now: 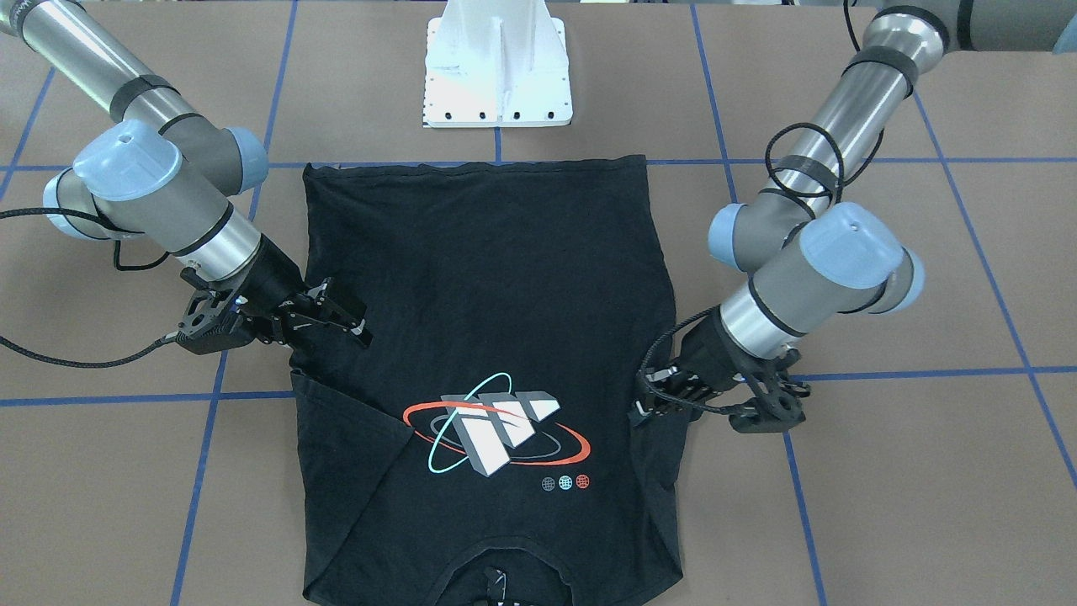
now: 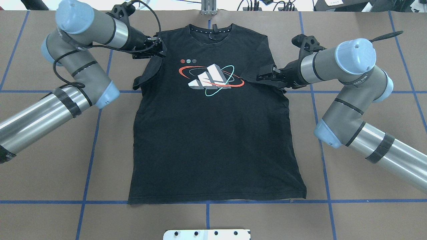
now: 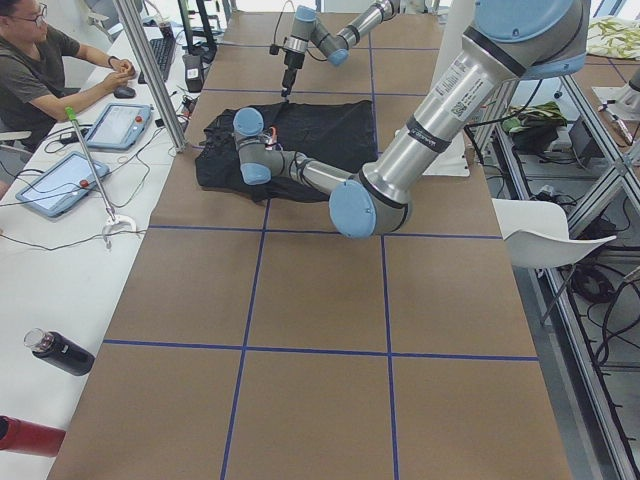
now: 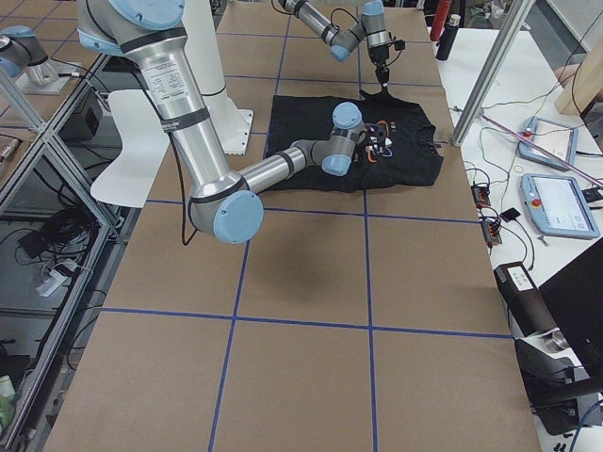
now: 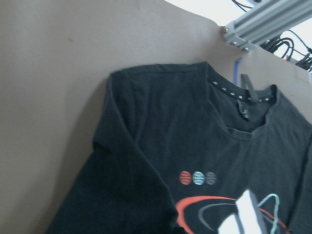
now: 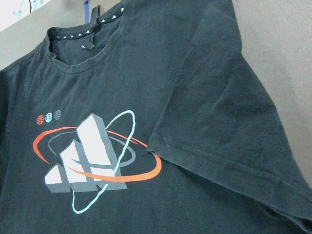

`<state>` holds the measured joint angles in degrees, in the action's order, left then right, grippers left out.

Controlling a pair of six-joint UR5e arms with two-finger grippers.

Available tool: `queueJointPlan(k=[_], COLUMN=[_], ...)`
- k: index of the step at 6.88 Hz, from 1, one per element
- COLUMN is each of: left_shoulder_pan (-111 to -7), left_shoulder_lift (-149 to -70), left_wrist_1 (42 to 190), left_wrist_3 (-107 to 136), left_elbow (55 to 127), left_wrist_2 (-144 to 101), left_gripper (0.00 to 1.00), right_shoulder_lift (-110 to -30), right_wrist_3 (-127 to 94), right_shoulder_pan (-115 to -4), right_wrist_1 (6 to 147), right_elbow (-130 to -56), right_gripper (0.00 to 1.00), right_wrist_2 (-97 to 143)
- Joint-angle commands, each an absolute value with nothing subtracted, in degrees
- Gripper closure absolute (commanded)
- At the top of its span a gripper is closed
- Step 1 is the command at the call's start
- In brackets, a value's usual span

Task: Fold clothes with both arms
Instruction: 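Fold the sleeve nearest the left gripper inward onto the shirt front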

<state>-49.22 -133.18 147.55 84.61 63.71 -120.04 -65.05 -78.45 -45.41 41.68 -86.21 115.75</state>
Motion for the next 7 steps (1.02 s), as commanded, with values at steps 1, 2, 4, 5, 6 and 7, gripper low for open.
queueJointPlan(k=[1, 2, 4, 5, 6, 7], left_shoulder_pan=[-46.94, -46.67, -46.41, -46.32, -45.88, -45.88], left_shoulder_lift=[-135.00, -137.52, -138.95, -139.39, -139.66, -140.01], left_wrist_1=[145.72, 145.81, 146.16, 146.42, 146.43, 146.43], left_wrist_3=[85.96, 85.96, 85.87, 85.87, 85.96, 86.04], left_elbow=[62.33, 59.27, 56.52, 55.73, 55.72, 55.72], left_wrist_2=[-116.11, -113.32, -111.63, -110.58, -110.04, -110.04], left_gripper=[1.00, 1.00, 1.00, 1.00, 0.83, 0.41], right_shoulder_lift=[-65.04, -65.04, -65.13, -65.21, -65.39, -65.39], right_wrist_3=[-78.66, -78.75, -78.58, -78.84, -78.84, -79.10], right_shoulder_pan=[-45.35, -45.35, -45.35, -45.18, -45.18, -45.09], right_wrist_1=[41.75, 41.75, 41.75, 41.75, 41.75, 41.75], right_elbow=[-85.96, -85.96, -85.69, -85.61, -85.61, -85.61], right_gripper=[0.00, 0.00, 0.00, 0.00, 0.00, 0.00], right_wrist_2=[115.75, 115.75, 115.66, 115.66, 115.66, 115.66])
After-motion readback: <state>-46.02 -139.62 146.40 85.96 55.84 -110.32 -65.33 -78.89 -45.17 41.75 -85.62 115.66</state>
